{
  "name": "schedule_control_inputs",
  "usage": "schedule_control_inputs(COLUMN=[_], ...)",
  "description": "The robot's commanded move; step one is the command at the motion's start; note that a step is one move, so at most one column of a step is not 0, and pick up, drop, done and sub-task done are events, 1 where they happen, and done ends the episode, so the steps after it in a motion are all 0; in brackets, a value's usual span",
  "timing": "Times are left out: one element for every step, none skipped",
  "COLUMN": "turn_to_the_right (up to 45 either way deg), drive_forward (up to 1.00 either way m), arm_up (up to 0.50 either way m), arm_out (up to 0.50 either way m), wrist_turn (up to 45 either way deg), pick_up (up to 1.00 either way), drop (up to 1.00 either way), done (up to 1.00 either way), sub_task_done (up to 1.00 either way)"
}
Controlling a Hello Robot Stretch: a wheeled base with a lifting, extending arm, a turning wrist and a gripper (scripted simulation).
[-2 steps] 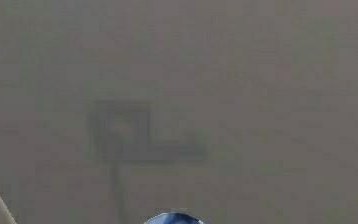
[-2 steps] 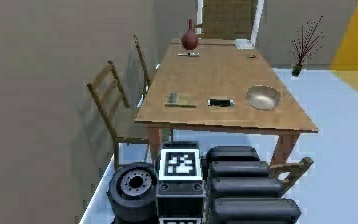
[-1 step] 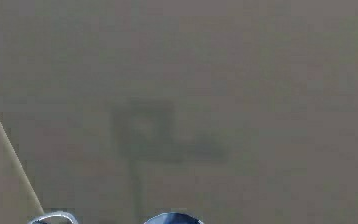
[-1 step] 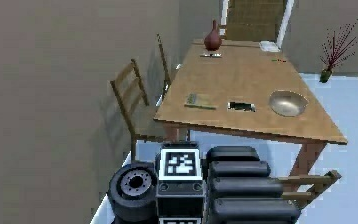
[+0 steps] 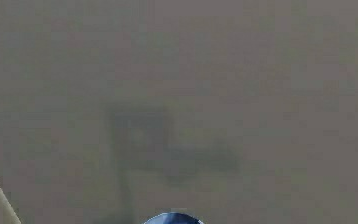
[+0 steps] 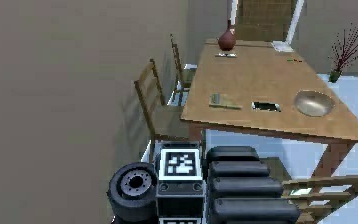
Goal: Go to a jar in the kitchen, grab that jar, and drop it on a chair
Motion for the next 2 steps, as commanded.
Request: schedule_control_inputs(turn_to_the_right=[45.0, 33.0], drive_forward=[0.00, 0.00], arm_up=[0.00, 0.00], arm_out=[0.00, 0.00], wrist_turn=[0.0, 0.0], pick_up=[0.00, 0.00], drop=[0.00, 0.00], done=[0.00, 0.00], sub_task_done=[0.00, 0.00])
